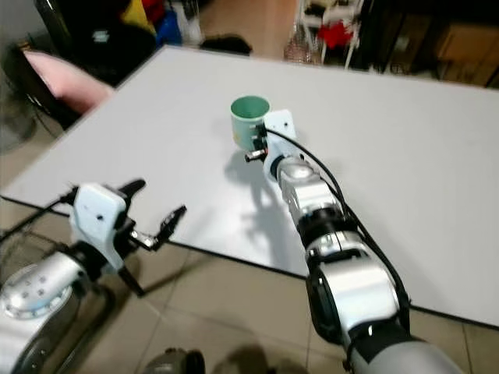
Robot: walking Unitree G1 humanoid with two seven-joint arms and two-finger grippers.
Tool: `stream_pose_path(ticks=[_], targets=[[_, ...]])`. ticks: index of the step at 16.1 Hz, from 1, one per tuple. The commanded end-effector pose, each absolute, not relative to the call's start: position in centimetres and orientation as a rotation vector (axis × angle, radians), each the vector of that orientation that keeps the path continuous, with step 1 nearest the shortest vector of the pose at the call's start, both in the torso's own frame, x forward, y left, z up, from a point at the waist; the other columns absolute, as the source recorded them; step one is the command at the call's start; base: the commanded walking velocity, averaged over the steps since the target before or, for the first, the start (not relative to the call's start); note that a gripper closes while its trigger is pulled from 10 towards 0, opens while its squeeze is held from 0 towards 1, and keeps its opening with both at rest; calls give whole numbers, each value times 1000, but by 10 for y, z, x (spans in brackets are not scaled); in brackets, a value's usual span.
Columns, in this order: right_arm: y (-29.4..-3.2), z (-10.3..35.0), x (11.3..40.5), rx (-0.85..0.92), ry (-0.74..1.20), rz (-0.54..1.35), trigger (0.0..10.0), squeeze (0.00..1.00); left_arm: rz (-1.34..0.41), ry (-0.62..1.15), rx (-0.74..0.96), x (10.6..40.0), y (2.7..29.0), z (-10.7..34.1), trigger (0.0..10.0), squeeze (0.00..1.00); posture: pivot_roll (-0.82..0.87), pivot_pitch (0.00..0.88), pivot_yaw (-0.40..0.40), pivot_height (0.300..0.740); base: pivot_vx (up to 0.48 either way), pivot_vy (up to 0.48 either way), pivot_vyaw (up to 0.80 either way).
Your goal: Setting the table
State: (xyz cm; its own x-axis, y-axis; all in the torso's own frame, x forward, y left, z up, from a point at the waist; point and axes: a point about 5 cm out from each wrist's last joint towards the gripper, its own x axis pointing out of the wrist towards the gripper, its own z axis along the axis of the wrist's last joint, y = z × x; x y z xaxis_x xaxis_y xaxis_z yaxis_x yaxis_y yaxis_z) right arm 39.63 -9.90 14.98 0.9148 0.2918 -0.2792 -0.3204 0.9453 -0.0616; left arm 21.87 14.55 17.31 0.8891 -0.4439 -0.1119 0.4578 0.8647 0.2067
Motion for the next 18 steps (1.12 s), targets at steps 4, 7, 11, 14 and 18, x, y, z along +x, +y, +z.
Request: stream_pose_path(ticks=[4, 7, 11, 14, 18], targets=[[-88, 164, 404, -74, 231, 313, 10000, 0, -541, 54, 251, 212, 145, 189, 10000, 0, 80, 293, 4, 740, 0, 0, 0], [-82, 168, 405, -58, 223, 308, 10000, 0, -549, 56, 254, 208, 145, 193, 10000, 0, 97, 313, -3, 740, 0, 0, 0], [-77, 167, 405, -74, 227, 298, 10000, 0, -568, 70, 256, 206, 143, 196, 10000, 0, 116, 340, -5, 740, 0, 0, 0], [-75, 170, 406, -84, 206, 288, 10000, 1000, -558, 91, 259, 206, 146, 197, 10000, 0, 131, 337, -7, 740, 0, 0, 0], [-83, 168, 406, -48, 187, 282, 10000, 1000, -524, 79, 235, 212, 146, 194, 10000, 0, 109, 267, 10, 740, 0, 0, 0]])
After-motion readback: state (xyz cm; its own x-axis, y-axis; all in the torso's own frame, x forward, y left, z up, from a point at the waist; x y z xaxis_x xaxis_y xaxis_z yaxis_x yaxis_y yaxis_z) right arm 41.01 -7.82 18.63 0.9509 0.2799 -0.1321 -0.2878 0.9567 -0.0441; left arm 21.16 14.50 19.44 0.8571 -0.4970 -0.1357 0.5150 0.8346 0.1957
